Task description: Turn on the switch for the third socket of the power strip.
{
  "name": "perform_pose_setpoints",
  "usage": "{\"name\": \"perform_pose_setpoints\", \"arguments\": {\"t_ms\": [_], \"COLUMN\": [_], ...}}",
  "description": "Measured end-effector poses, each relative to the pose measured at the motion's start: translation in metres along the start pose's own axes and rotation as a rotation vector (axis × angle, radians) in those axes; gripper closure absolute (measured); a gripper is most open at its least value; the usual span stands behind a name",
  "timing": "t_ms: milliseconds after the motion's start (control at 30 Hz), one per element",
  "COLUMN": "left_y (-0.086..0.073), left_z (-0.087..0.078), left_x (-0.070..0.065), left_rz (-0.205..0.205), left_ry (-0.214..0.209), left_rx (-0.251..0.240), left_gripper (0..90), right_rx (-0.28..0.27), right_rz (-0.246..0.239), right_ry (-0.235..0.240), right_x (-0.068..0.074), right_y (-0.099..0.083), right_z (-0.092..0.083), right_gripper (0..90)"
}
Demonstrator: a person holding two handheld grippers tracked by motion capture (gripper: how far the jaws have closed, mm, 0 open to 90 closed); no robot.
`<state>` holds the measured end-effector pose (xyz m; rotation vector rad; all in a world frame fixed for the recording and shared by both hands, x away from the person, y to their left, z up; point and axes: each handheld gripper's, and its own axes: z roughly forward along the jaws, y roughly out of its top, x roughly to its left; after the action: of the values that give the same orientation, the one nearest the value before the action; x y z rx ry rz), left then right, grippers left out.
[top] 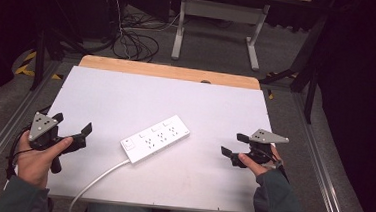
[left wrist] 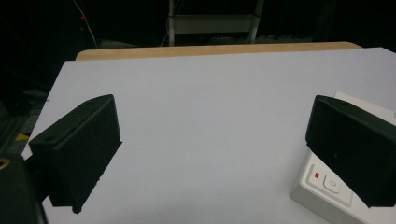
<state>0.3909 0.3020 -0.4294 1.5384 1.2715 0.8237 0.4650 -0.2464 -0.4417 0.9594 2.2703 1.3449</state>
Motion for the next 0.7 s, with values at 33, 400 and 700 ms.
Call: {"name": "perform_pose_setpoints", "arguments": {"t_ms": [33, 400, 700], "left_y": [0.0001, 0.0004, 0.0004], "left_z": [0.0002, 0.0012, 0.0012], "left_x": [0.0000, -0.0003, 0.0003], "left_rz": [0.001, 0.004, 0.001], "left_ry": [-0.002, -0.005, 0.000], "left_rx": [0.001, 0.002, 0.005], "left_gripper": [3.8, 3.8, 3.7], "right_rx": [0.002, 0.004, -0.005], "right_rz": [0.000, -0.013, -0.028], "right_ry": [0.002, -0.006, -0.023], "right_x": [0.0003, 0.0008, 0.0022], "right_y": [-0.0001, -0.0008, 0.0001], "right_z": [0.0001, -0.0004, 0.0010], "right_gripper": [17.9, 21.2, 43.2]}}
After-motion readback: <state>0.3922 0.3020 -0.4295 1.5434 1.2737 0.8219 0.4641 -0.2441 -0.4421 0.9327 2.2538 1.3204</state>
